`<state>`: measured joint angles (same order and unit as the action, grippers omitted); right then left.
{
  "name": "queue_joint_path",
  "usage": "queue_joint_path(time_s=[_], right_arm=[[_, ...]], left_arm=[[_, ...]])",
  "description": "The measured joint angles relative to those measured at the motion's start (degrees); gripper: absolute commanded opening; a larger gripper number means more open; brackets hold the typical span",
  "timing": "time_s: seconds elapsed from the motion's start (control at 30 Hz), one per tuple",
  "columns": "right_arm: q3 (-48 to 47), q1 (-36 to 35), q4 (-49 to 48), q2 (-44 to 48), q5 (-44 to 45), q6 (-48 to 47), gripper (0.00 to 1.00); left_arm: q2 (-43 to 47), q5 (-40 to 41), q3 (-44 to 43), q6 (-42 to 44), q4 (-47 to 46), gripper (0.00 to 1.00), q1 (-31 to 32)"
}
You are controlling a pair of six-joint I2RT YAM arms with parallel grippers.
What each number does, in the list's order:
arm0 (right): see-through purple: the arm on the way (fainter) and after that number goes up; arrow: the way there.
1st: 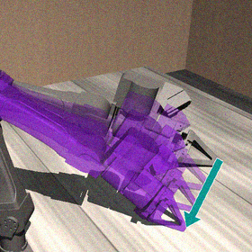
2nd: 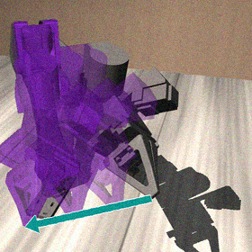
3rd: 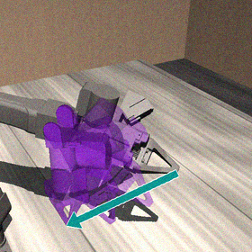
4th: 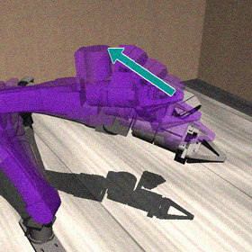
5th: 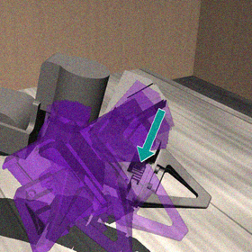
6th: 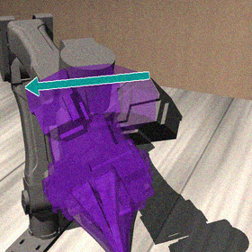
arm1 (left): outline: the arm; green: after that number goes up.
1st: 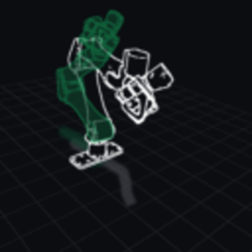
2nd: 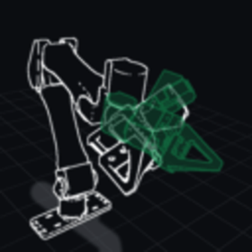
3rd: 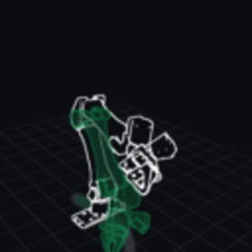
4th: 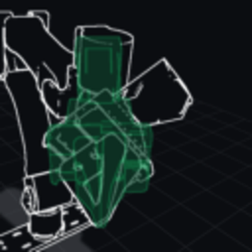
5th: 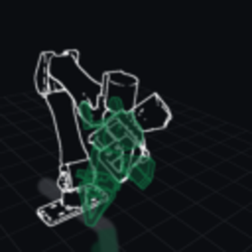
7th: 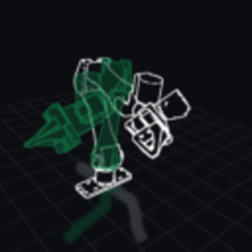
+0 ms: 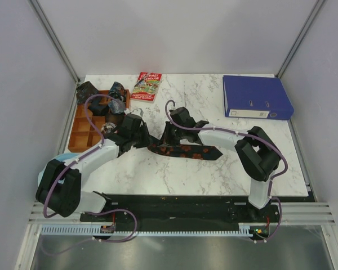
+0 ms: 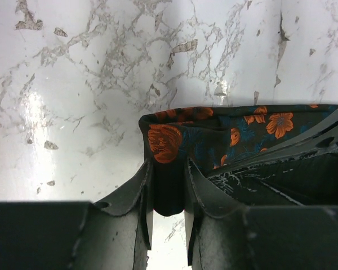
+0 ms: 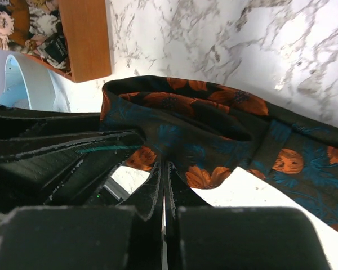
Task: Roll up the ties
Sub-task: Roll the tie at the center of the board.
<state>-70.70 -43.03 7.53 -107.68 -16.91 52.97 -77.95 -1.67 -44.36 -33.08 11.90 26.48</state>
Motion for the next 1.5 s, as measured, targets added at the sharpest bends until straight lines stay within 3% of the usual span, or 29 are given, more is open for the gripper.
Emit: queue_joint_path(time_s=[0.8,1.5], right_arm=[[-0.04,-1.38,-4.59,-5.22,-0.83,2.62,0.0],[-1.99,0.13,-5.25,-10.1,-3.45,4.13,0.0]], left_arm=[[-2.1,28.26,-12.79,-0.55,19.37,0.02,13.29],[-11.93,29.46,-16.33,-6.4,18.58,0.02,17.84]])
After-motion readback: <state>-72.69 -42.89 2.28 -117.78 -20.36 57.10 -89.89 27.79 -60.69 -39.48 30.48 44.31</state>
